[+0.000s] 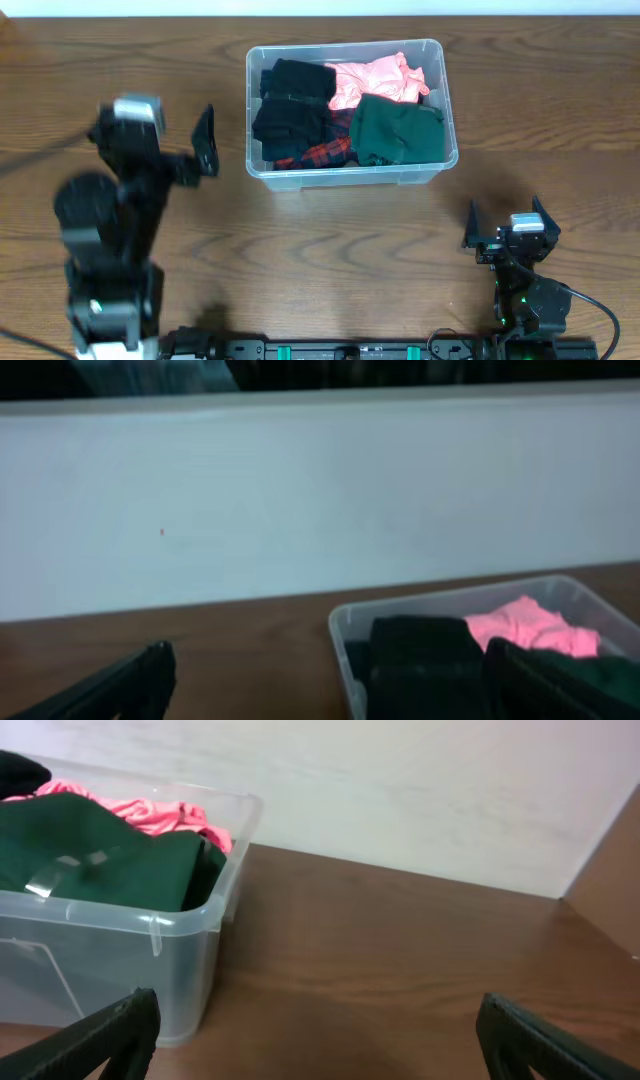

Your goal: Pack container

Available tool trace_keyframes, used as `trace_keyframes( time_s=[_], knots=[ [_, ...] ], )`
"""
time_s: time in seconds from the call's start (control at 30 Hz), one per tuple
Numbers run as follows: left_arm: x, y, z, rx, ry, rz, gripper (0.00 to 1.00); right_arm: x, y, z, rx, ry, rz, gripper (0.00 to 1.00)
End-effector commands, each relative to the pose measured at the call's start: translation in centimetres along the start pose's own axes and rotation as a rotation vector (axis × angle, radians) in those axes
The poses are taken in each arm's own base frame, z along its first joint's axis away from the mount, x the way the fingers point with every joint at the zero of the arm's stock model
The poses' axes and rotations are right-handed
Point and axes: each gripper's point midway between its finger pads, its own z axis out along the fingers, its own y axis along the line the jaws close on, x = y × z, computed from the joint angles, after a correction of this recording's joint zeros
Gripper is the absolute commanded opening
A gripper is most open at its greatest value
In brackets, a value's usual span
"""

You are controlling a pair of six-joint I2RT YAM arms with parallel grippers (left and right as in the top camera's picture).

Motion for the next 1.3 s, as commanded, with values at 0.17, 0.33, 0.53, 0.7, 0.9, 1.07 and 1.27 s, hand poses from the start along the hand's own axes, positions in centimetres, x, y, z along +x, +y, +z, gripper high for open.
trace_keyframes(
  time_s=[0.17, 0.33, 0.53, 0.7, 0.9, 1.07, 1.27],
  knots=[
    [8.0, -0.5, -2.3, 0.011, -0.064, -0.143, 0.98, 0.1, -0.3, 0.0, 0.010, 0.001, 0.008, 0.99],
    [13.2, -0.6, -2.5, 0.013, -0.048, -0.147, 0.98, 0.1, -0.3, 0.0, 0.010, 0.001, 0.008, 0.99],
    [17.2, -0.7, -3.0, 0.016, -0.070, -0.186, 0.98, 0.1, -0.3, 0.0, 0.010, 0.001, 0.008, 0.99],
    [19.2, -0.6, -3.2, 0.003, -0.032, -0.186, 0.98, 0.1, -0.3, 0.0, 0.010, 0.001, 0.008, 0.99],
    [21.3, 0.3, -3.6, -0.062, 0.045, -0.197, 0.98, 0.1, -0.3, 0.0, 0.010, 0.001, 0.008, 0.99],
    [23.0, 0.6, -4.1, -0.088, 0.109, -0.179, 0.98, 0.1, -0.3, 0.0, 0.010, 0.001, 0.008, 0.99],
    [22.5, 0.7, -4.1, -0.090, 0.088, -0.176, 0.98, 0.1, -0.3, 0.0, 0.010, 0.001, 0.008, 0.99]
  ],
)
